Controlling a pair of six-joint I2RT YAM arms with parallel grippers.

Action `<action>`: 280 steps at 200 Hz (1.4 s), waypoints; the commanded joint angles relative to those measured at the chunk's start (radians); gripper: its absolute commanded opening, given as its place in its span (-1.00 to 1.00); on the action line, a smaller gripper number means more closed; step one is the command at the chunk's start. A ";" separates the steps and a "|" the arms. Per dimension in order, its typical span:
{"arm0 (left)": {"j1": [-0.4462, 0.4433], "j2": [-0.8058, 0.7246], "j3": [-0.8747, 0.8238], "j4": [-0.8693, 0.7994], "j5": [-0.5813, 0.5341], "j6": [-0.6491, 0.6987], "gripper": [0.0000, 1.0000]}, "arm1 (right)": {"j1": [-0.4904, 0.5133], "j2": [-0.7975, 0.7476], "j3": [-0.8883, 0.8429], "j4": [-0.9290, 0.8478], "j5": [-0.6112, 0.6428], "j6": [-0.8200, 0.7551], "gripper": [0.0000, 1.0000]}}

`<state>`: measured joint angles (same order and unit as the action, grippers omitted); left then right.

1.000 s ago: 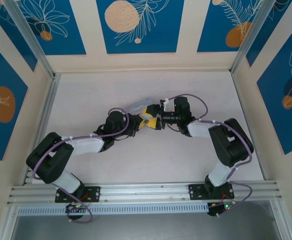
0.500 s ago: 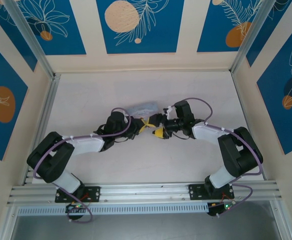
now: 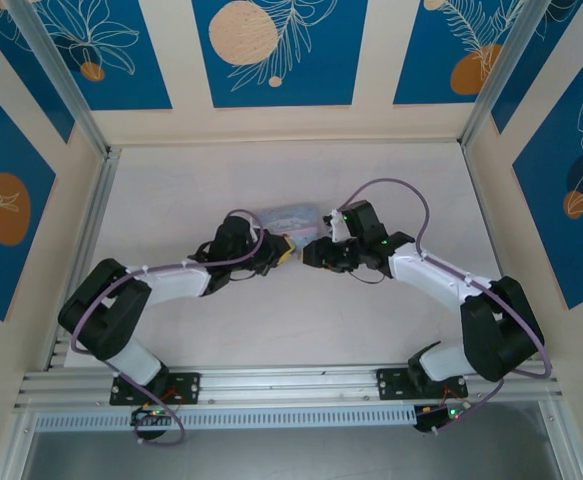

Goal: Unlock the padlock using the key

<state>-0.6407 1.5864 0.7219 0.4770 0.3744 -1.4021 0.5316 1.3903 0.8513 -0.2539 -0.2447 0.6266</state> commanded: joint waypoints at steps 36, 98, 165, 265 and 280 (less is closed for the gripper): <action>0.014 0.032 0.074 -0.045 0.101 0.031 -1.00 | 0.087 -0.053 0.043 -0.060 0.305 -0.308 -0.19; 0.014 0.050 0.106 -0.070 0.125 0.040 -1.00 | 0.133 -0.058 0.016 0.027 0.378 -0.463 -0.21; 0.014 0.049 0.116 -0.084 0.128 0.047 -1.00 | 0.166 0.002 0.043 0.027 0.405 -0.492 -0.24; 0.015 0.053 0.120 -0.084 0.134 0.049 -1.00 | 0.192 0.071 0.078 0.030 0.505 -0.504 -0.23; 0.015 0.054 0.120 -0.084 0.135 0.049 -1.00 | 0.192 0.081 0.086 0.033 0.509 -0.501 -0.25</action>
<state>-0.6346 1.6268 0.8108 0.3794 0.4721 -1.3685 0.7162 1.4567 0.8986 -0.2340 0.2382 0.1432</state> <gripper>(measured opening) 0.086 0.383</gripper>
